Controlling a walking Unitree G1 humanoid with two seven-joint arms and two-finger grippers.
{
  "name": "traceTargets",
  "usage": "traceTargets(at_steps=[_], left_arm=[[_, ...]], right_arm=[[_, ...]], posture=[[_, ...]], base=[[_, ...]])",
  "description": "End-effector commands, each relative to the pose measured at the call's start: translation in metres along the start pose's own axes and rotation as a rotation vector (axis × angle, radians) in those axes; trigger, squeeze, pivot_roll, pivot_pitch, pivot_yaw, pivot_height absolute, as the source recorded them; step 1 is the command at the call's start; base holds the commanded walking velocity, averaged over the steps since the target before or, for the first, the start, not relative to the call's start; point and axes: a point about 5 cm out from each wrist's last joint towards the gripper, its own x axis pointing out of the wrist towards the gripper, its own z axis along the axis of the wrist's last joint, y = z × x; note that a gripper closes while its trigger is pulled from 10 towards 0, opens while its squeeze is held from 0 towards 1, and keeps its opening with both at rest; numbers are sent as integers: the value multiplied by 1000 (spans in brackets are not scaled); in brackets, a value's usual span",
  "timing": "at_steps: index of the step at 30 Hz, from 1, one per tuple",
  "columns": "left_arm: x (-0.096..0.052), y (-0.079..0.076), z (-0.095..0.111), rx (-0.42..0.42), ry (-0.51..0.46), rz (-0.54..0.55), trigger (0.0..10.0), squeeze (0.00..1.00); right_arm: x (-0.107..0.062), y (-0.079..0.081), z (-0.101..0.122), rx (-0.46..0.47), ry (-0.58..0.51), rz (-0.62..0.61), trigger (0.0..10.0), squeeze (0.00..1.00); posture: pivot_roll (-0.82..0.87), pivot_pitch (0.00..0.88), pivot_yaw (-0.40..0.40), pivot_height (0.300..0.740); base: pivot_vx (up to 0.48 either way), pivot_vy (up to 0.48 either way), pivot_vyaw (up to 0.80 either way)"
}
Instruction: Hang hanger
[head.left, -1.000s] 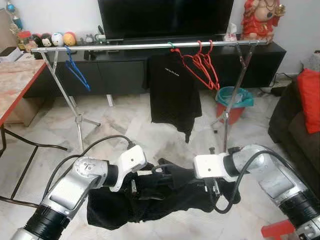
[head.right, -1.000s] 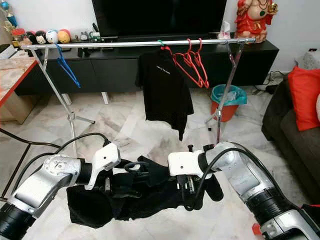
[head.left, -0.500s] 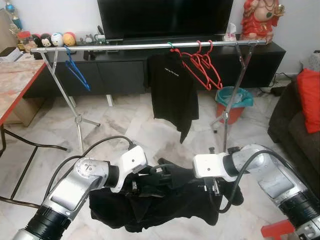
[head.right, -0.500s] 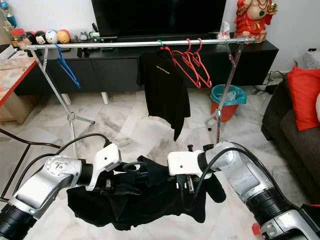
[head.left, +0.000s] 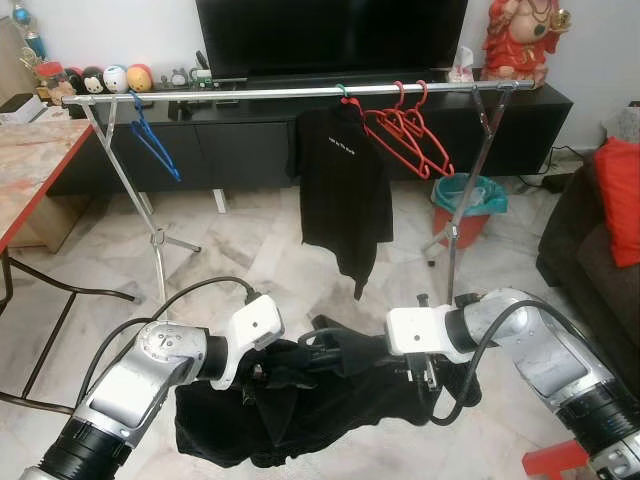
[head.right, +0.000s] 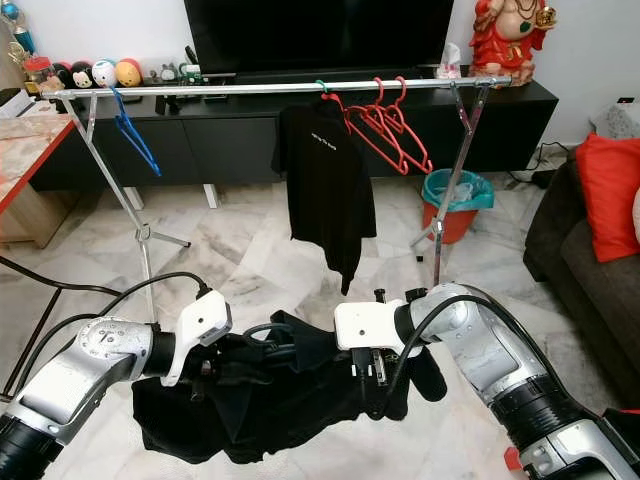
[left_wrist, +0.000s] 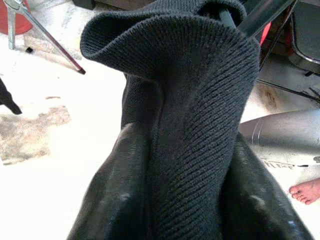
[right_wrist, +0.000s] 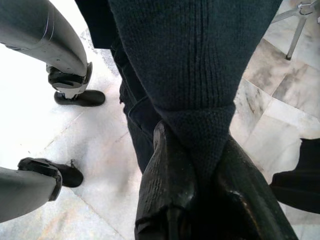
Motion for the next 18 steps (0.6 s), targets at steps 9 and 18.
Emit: traceTargets(at_steps=[9,18], left_arm=[[-3,1,5,2,-22,0,0,0],[-6,0,8,-10,-49,-10,0,0]], right_arm=[[-5,-8,10,-13,-52,-46,0,0],[-4,-9,7,3,-54,-56,3686,0]], posture=[[89,0,29,740],[91,0,28,740]], base=[[0,0,0],[0,0,0]])
